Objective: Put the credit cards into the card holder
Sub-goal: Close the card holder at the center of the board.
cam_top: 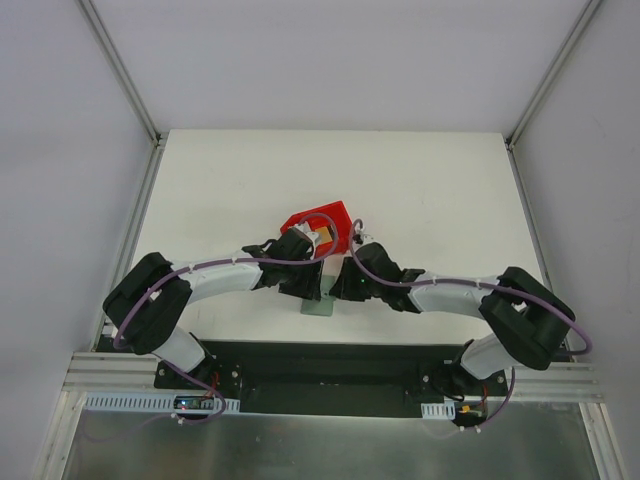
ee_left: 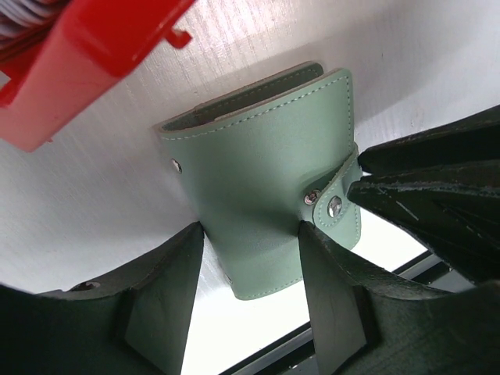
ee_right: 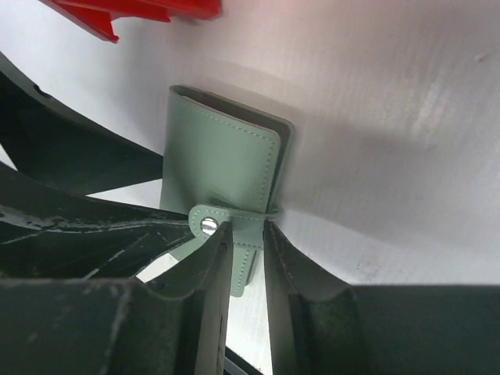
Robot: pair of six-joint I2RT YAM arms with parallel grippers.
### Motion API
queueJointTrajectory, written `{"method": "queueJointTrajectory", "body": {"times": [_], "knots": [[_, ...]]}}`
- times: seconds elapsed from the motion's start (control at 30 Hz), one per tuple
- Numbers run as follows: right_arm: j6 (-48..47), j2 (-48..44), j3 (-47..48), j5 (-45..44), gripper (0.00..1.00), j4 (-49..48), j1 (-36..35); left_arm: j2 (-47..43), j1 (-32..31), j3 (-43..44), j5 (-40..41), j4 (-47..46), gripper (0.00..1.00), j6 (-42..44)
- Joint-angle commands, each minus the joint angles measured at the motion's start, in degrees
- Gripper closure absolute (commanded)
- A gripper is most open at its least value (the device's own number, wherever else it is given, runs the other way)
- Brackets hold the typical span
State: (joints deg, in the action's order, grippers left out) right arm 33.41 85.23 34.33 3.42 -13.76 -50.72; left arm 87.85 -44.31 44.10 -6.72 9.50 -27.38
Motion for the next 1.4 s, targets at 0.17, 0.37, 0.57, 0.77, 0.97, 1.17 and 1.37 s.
{"method": "queueJointTrajectory", "body": {"times": [0.17, 0.37, 0.57, 0.77, 0.97, 1.17, 1.37], "knots": [[-1.50, 2.13, 5.40, -0.60, 0.80, 2.06, -2.54, 3.64, -0.25, -2.70, 5.49, 6.59, 0.51, 0.48], [-2.47, 2.39, 6.80, -2.63, 0.81, 4.44, -3.33, 2.50, -0.16, -3.23, 5.75, 6.59, 0.52, 0.13], [-2.12, 3.63, 8.04, -3.06, 0.82, 4.18, -3.86, 1.97, -0.25, -3.40, 5.75, 6.59, 0.53, 0.13], [-1.94, 3.63, 8.04, -6.50, 0.83, 4.97, -3.86, 0.04, -0.25, -3.84, 6.37, 6.76, 0.47, 0.31], [-1.42, 3.89, 7.86, -7.11, 0.83, 5.15, -3.86, -1.63, -0.16, -3.67, 9.88, 7.55, 0.50, 0.31], [-1.68, 3.45, 7.77, -6.58, 0.83, 5.06, -3.95, 1.44, -0.25, -1.73, 8.75, 7.64, 0.54, 0.66], [-1.24, 1.17, 6.72, -6.32, 0.83, 4.97, -4.65, 1.27, -0.25, -2.17, 8.66, 7.64, 0.54, 0.13]]}}
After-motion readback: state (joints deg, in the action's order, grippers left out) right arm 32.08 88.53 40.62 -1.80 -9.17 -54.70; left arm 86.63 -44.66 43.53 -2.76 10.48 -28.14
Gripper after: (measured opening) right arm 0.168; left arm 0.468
